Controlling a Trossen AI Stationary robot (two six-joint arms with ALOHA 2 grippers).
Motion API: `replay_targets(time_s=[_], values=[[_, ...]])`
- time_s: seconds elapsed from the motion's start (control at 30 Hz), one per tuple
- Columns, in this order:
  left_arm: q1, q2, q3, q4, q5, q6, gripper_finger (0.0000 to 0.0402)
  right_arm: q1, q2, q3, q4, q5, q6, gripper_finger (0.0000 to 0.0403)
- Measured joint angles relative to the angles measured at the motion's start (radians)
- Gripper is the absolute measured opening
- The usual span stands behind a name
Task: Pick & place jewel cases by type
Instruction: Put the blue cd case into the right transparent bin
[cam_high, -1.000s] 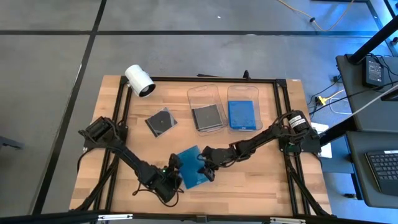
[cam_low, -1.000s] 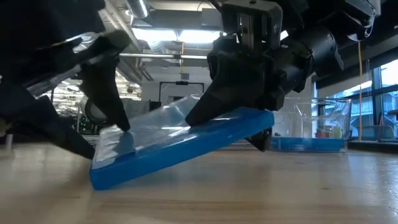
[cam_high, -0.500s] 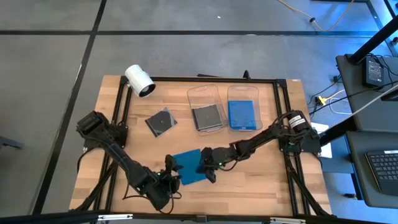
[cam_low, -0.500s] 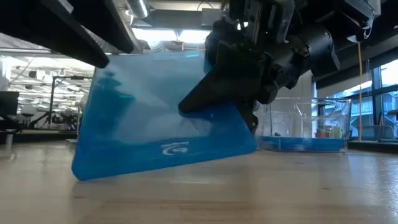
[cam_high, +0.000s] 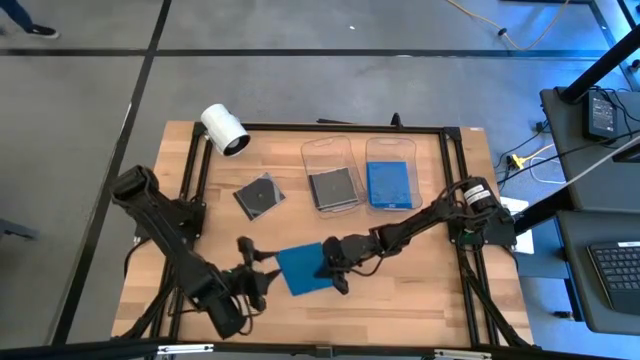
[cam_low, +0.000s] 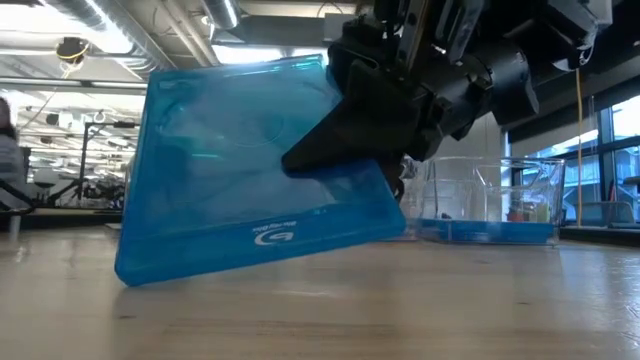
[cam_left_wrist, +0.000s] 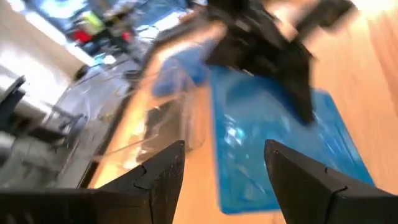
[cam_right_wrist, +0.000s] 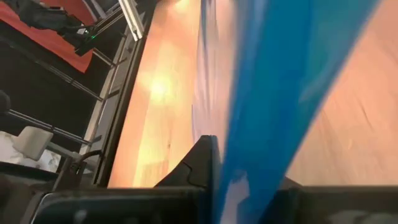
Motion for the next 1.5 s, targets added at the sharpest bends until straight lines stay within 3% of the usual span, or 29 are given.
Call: replay_targets(time_s=[0.2,0.37,0.53,0.87,1.13,1.3,1.5], values=[[-0.003,-0.053,0.0,-0.034,-0.043,-0.211,0.0216,-0.027,-0.022,0.0,-0.005,-0.067,0.005,0.0028],[-0.001,-0.054,0.0,-0.033,-0.012,-0.241,0.0216,-0.061,-0.105,-0.002,-0.05,-0.138,0.0,0.0023],[-0.001,-0.054,0.0,-0.032,0.03,-0.26,0.0216,-0.107,-0.263,-0.001,-0.225,-0.149,-0.048,0.0026],[-0.001,-0.054,0.0,-0.031,0.038,-0.295,0.0216,-0.236,-0.674,0.0,-0.768,0.004,-0.071,0.0022],[-0.001,-0.054,0.0,-0.031,0.038,-0.294,0.0216,-0.365,-0.952,0.0,-1.182,0.126,0.034,0.0029],[0.0,-0.054,0.0,-0.031,0.036,-0.293,0.0216,-0.448,-1.026,0.0,-1.421,0.214,0.141,0.0025],[0.015,-0.054,-0.001,-0.031,0.035,-0.291,0.0216,-0.551,-1.017,0.0,-1.498,0.217,0.158,0.0033]])
